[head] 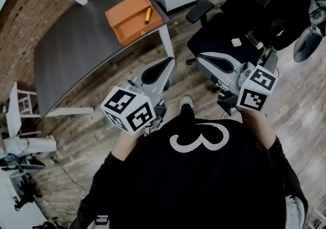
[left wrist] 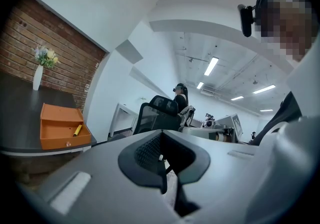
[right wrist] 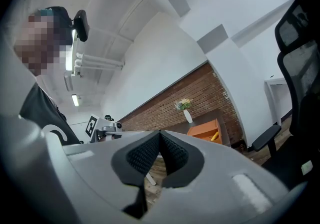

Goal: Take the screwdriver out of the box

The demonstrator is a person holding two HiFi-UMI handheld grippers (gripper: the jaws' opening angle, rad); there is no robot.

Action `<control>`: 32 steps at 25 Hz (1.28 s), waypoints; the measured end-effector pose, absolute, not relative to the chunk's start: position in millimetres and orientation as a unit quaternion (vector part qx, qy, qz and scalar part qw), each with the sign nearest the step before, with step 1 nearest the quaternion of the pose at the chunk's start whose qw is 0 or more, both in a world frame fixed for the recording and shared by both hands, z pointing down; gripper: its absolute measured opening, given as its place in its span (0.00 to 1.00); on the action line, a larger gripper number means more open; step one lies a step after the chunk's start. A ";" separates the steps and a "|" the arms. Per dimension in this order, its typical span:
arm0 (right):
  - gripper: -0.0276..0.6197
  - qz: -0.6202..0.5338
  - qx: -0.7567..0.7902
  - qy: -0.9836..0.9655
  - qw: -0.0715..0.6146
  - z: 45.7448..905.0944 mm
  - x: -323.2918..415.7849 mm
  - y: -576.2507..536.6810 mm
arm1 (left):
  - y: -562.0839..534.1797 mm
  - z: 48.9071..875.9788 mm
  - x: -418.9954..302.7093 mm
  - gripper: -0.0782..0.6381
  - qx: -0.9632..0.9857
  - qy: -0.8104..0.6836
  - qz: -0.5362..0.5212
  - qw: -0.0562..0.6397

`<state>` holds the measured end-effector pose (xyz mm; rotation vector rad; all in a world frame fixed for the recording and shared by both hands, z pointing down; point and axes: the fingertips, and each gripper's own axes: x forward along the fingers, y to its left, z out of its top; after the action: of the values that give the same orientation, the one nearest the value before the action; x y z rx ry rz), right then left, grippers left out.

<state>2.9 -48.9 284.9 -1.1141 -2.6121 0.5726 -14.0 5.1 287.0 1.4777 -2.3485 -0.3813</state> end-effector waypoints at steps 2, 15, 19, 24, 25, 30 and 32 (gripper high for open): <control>0.05 0.200 -0.382 -0.893 0.128 285.9 -24.8 -54.2 | -0.5 285.9 -42.3 0.13 0.520 -0.825 -0.139 0.171; 0.05 0.218 -0.386 -0.885 0.142 305.8 -177.6 -73.8 | -4.1 314.2 -195.6 0.12 0.492 -0.838 -0.143 0.187; 0.05 0.210 -0.396 -0.881 0.150 308.1 -190.2 -63.8 | 7.2 323.0 -215.4 0.16 0.477 -0.847 -0.136 0.191; 0.05 0.205 -0.402 -0.876 0.168 312.7 -192.3 -58.9 | 16.8 331.2 -226.2 0.18 0.457 -0.859 -0.123 0.196; 0.05 0.205 -0.404 -0.875 0.172 315.2 -191.4 -58.6 | 17.9 335.3 -227.1 0.20 0.453 -0.861 -0.119 0.200; 0.05 0.212 -0.415 -0.866 0.181 323.3 -194.9 -60.6 | 18.7 354.1 -235.6 0.23 0.432 -0.869 -0.091 0.224; 0.05 0.219 -0.419 -0.861 0.188 329.4 -208.0 -63.4 | 18.4 364.3 -249.0 0.25 0.420 -0.873 -0.075 0.238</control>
<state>-208.0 -63.4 329.4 -1.1800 -2.4216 0.6163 -249.0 18.4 364.3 1.1500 -2.3910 -0.2048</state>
